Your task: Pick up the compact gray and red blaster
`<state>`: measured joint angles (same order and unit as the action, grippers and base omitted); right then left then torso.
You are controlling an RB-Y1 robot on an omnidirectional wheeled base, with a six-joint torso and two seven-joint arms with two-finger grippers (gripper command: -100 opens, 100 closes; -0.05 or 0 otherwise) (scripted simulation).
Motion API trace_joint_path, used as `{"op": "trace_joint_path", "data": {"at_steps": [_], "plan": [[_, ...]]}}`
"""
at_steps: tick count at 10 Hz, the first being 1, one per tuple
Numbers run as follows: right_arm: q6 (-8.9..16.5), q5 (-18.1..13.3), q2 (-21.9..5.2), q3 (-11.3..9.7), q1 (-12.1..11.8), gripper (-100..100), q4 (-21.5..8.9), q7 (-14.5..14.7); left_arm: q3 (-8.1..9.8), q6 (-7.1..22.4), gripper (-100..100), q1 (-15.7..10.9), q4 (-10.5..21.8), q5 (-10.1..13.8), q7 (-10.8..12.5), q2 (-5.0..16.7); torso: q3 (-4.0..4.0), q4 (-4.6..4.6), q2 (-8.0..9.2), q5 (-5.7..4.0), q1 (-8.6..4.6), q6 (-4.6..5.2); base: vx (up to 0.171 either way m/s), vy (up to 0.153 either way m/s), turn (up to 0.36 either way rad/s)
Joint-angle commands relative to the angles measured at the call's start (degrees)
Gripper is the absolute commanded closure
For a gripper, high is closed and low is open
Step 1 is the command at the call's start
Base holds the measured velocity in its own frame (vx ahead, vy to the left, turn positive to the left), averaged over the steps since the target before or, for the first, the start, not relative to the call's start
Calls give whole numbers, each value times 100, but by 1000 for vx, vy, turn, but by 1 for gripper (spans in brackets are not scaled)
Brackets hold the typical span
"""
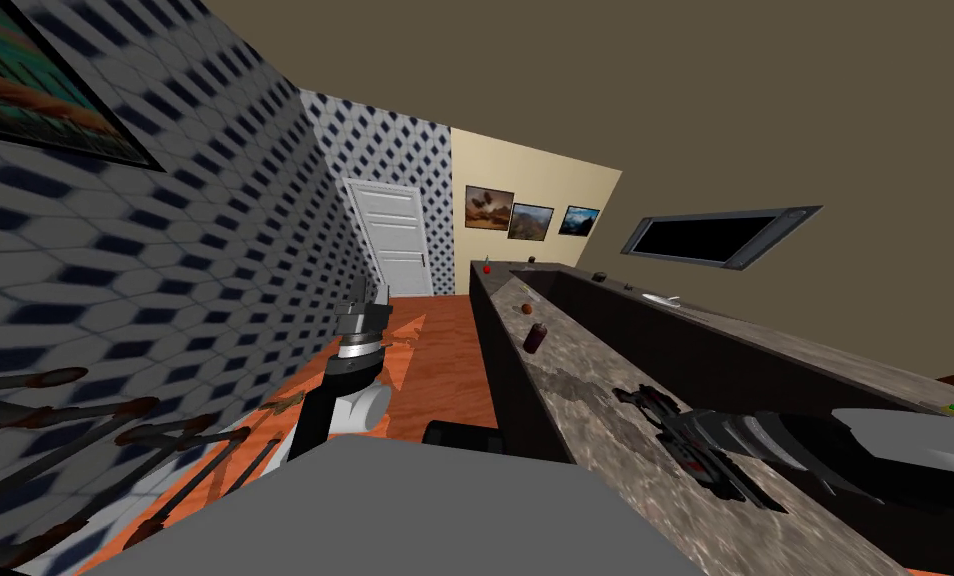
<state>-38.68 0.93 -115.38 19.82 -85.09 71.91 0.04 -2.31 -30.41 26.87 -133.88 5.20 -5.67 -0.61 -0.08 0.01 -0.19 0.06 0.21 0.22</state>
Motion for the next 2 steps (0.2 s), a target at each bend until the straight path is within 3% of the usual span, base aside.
{"op": "trace_joint_path", "data": {"at_steps": [1, 2], "plan": [[0, 0, 0, 0, 0, 100, 0, 0, 0, 0, 0, 0, 0, 0, 0, 0, 0, 0, 0, 0, 0, 0, 15, 13, -15], [-16, -11, 7, -6, 5, 0, -5, -5, 0, 0, 0, 0, 0, 0, 0, 0, 1, 0, 2, 0, -3, -4, 0, 0, 0]]}}
